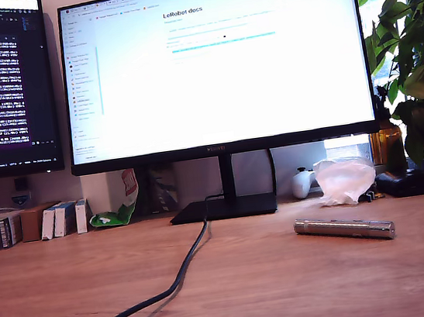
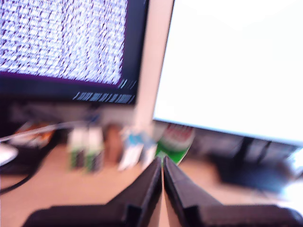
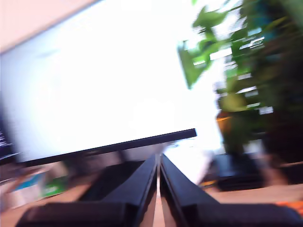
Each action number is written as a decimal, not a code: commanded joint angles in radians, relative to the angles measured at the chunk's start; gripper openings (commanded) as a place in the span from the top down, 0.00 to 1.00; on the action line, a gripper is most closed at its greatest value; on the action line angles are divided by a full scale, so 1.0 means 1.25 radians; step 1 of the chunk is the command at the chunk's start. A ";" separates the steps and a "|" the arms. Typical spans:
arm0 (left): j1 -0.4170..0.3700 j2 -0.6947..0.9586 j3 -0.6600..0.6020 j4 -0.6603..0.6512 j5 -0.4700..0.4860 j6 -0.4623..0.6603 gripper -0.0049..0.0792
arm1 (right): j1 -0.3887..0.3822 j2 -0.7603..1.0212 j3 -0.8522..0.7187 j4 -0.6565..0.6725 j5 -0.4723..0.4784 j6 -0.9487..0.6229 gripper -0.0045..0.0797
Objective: Pick the metallic laser pointer with your right arm, pass it to your left arm, then place it down to the left side of the table
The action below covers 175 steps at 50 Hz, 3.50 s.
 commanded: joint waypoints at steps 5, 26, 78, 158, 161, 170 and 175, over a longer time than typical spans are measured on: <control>0.003 -0.003 0.031 -0.001 0.051 -0.008 0.96 | 0.008 -0.005 0.063 -0.033 -0.020 0.007 0.95; 0.003 0.129 0.220 -0.153 0.112 -0.008 0.96 | 0.008 0.110 0.287 -0.276 -0.021 0.007 0.95; -0.022 0.624 0.378 -0.291 0.254 0.078 0.96 | 0.113 0.887 0.646 -0.536 -0.182 -0.104 0.95; -0.099 0.811 0.455 -0.330 0.251 0.150 0.96 | 0.308 1.319 0.806 -0.613 0.062 -0.471 0.52; -0.099 0.811 0.456 -0.330 0.251 0.153 0.96 | 0.308 1.328 0.806 -0.605 0.066 -0.477 0.52; -0.099 0.811 0.456 -0.330 0.251 0.153 0.96 | 0.306 1.350 0.807 -0.591 0.075 -0.482 0.53; -0.099 0.811 0.456 -0.330 0.251 0.153 0.96 | 0.304 1.354 0.807 -0.576 0.079 -0.486 0.53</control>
